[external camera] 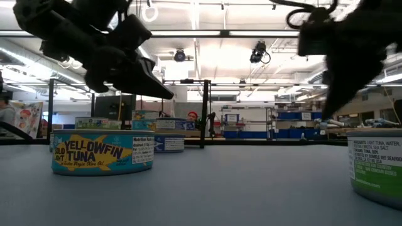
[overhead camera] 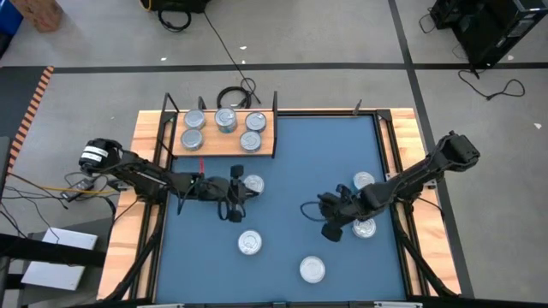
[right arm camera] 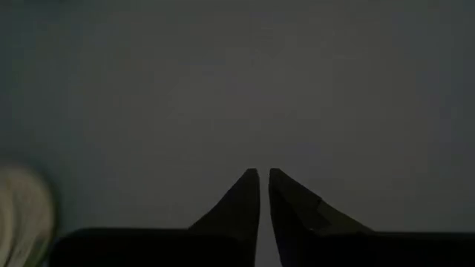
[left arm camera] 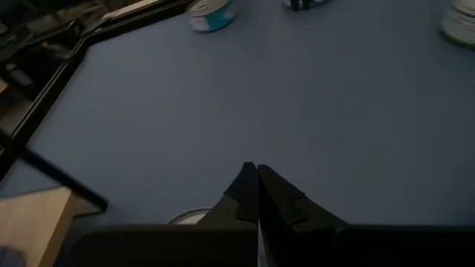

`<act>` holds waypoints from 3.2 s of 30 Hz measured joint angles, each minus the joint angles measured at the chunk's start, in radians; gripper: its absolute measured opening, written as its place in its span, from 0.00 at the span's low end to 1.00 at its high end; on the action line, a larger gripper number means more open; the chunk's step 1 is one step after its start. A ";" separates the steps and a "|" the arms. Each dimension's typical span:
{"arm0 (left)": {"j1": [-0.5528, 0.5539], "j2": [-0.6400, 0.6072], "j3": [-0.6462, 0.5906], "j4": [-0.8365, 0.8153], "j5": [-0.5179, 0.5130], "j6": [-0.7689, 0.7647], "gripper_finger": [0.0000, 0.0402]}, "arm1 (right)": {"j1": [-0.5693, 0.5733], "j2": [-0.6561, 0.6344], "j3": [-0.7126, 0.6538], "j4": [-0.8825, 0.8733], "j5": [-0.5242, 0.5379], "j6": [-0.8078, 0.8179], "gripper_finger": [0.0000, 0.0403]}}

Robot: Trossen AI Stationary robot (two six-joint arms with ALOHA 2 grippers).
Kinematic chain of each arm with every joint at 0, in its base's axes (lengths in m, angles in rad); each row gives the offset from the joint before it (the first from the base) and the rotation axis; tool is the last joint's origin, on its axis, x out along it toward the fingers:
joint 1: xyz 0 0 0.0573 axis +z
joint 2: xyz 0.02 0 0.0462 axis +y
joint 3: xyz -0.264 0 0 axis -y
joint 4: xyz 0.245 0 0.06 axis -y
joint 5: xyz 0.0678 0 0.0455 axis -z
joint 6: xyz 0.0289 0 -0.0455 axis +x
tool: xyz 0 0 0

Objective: Stack canned seafood by type on shelf
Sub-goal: Stack the blue tuna can on top of the other blue tuna can on the shelf

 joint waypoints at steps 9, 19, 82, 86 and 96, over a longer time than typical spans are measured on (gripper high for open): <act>-0.039 0.000 0.000 -0.005 0.003 0.015 0.00 | 0.164 0.000 0.093 -0.343 -0.230 0.261 0.14; -0.039 0.000 0.000 -0.016 0.003 -0.003 0.00 | 0.237 0.000 0.028 -0.473 -0.286 0.358 0.03; -0.037 0.000 0.000 -0.068 0.072 -0.011 0.00 | -0.172 0.012 -0.027 0.326 0.013 -0.376 0.03; -0.037 0.000 0.000 -0.067 0.107 -0.010 0.00 | -0.198 0.033 0.013 0.233 -0.077 -0.394 0.06; -0.035 0.000 0.001 -0.081 0.080 -0.014 0.00 | -0.170 0.149 0.177 -0.103 -0.102 -0.467 0.20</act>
